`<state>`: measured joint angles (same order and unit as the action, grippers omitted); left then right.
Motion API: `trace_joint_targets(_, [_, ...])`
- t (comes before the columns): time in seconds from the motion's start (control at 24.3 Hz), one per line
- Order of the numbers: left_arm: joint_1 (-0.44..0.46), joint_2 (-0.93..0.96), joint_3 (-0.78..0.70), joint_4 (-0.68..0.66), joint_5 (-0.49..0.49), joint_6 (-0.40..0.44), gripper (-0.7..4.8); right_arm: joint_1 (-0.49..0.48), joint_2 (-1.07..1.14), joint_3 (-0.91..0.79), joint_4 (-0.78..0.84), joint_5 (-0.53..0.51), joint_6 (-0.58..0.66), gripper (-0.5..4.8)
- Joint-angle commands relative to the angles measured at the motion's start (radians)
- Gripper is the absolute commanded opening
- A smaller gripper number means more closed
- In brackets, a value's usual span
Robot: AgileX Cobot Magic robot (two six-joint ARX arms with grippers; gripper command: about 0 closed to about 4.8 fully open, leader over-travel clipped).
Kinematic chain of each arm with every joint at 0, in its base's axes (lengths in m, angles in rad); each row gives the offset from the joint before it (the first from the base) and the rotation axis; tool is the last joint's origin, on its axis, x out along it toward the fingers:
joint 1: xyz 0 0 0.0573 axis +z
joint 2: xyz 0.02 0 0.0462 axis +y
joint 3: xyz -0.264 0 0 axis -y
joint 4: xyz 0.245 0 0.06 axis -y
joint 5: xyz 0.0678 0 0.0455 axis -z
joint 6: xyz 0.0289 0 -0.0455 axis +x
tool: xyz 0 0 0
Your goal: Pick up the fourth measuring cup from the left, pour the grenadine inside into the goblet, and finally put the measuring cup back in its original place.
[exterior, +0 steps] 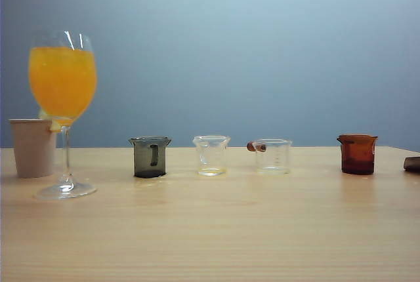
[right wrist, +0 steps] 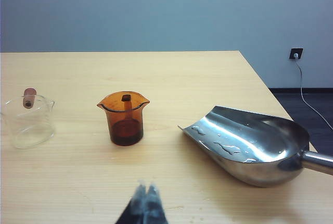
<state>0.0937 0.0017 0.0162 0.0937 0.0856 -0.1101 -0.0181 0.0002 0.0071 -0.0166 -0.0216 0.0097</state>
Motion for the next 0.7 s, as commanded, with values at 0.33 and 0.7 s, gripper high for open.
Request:
trace_joint_targets(0.33, [-0.002, 0.001, 0.035, -0.013, -0.002, -0.003, -0.05, 0.002, 0.000, 0.021, -0.009, 0.004, -0.005, -0.09])
trace_joint_targets(0.7, [-0.002, 0.095, 0.410, -0.257, -0.016, -0.029, -0.05, 0.013, 0.269, 0.349, -0.032, 0.003, 0.022, -0.09])
